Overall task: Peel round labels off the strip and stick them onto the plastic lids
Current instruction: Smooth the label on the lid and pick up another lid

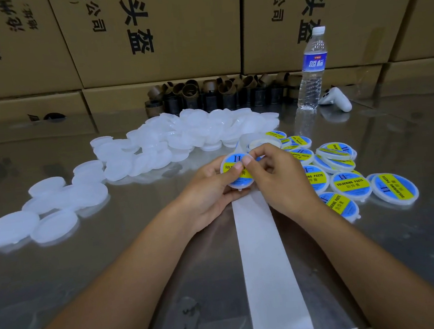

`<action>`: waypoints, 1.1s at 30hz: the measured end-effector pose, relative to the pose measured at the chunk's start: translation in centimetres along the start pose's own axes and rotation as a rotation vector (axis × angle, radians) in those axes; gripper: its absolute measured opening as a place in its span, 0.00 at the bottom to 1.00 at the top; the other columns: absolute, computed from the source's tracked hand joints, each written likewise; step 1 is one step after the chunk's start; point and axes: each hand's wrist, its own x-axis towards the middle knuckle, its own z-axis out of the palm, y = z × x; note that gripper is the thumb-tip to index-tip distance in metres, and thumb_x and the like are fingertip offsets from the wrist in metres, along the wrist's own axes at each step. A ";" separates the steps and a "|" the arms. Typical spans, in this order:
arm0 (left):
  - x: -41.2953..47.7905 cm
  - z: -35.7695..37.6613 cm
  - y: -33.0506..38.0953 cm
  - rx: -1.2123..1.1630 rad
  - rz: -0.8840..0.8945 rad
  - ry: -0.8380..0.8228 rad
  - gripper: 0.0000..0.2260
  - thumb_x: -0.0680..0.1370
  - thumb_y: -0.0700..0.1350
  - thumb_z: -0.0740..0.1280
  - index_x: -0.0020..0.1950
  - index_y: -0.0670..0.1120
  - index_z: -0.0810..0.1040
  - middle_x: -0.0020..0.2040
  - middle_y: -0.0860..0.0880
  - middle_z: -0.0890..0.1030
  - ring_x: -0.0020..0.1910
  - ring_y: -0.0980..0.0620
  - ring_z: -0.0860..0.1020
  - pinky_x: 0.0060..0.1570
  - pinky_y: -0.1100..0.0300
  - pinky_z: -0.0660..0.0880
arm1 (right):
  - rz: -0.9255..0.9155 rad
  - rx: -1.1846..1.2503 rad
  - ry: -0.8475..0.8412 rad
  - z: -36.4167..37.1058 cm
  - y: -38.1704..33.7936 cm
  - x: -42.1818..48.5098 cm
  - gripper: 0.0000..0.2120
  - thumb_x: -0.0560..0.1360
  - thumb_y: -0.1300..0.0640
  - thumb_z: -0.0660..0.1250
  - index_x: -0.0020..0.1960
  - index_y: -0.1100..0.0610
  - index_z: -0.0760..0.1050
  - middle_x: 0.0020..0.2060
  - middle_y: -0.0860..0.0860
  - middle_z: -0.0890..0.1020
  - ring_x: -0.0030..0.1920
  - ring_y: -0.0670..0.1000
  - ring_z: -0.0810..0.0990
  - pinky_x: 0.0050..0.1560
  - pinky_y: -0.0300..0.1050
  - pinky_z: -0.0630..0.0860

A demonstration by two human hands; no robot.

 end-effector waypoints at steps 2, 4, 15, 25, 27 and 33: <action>0.1 0.0 -0.1 -0.021 -0.003 0.019 0.13 0.81 0.41 0.60 0.63 0.39 0.76 0.60 0.39 0.80 0.55 0.47 0.80 0.57 0.54 0.78 | -0.005 -0.005 -0.007 0.0 0.1 0.0 0.04 0.77 0.55 0.65 0.46 0.55 0.75 0.26 0.45 0.75 0.29 0.43 0.72 0.35 0.40 0.66; 0.2 0.1 -0.1 -0.031 -0.011 0.033 0.13 0.82 0.43 0.59 0.62 0.40 0.77 0.59 0.39 0.80 0.54 0.48 0.81 0.58 0.53 0.77 | -0.019 -0.015 0.027 0.0 0.2 0.1 0.04 0.77 0.56 0.65 0.47 0.56 0.76 0.25 0.44 0.74 0.27 0.42 0.71 0.33 0.40 0.65; 0.1 0.1 0.1 -0.087 -0.011 0.079 0.11 0.82 0.44 0.59 0.58 0.41 0.78 0.52 0.42 0.84 0.50 0.49 0.83 0.54 0.57 0.79 | -0.048 -0.019 0.010 0.0 0.1 0.0 0.12 0.72 0.56 0.72 0.53 0.50 0.74 0.28 0.45 0.75 0.29 0.38 0.73 0.33 0.32 0.68; -0.1 0.2 0.1 0.007 0.027 0.054 0.13 0.77 0.33 0.65 0.62 0.37 0.75 0.52 0.41 0.82 0.44 0.50 0.83 0.49 0.60 0.80 | -0.036 -0.006 0.080 -0.2 0.0 0.2 0.06 0.77 0.59 0.64 0.51 0.54 0.79 0.25 0.44 0.75 0.28 0.39 0.73 0.32 0.31 0.67; -0.2 0.3 0.0 0.081 0.060 0.050 0.16 0.75 0.32 0.67 0.62 0.38 0.75 0.54 0.40 0.82 0.45 0.49 0.82 0.51 0.57 0.79 | -0.035 0.007 0.088 -0.3 0.0 0.2 0.04 0.77 0.59 0.65 0.47 0.52 0.77 0.25 0.44 0.75 0.28 0.39 0.73 0.31 0.31 0.67; -0.2 0.1 0.1 0.091 0.092 0.059 0.17 0.74 0.32 0.68 0.63 0.37 0.75 0.54 0.40 0.82 0.45 0.50 0.82 0.49 0.59 0.80 | -0.017 0.037 0.066 -0.2 -0.2 0.1 0.02 0.76 0.57 0.66 0.47 0.50 0.75 0.25 0.44 0.76 0.27 0.38 0.74 0.31 0.30 0.67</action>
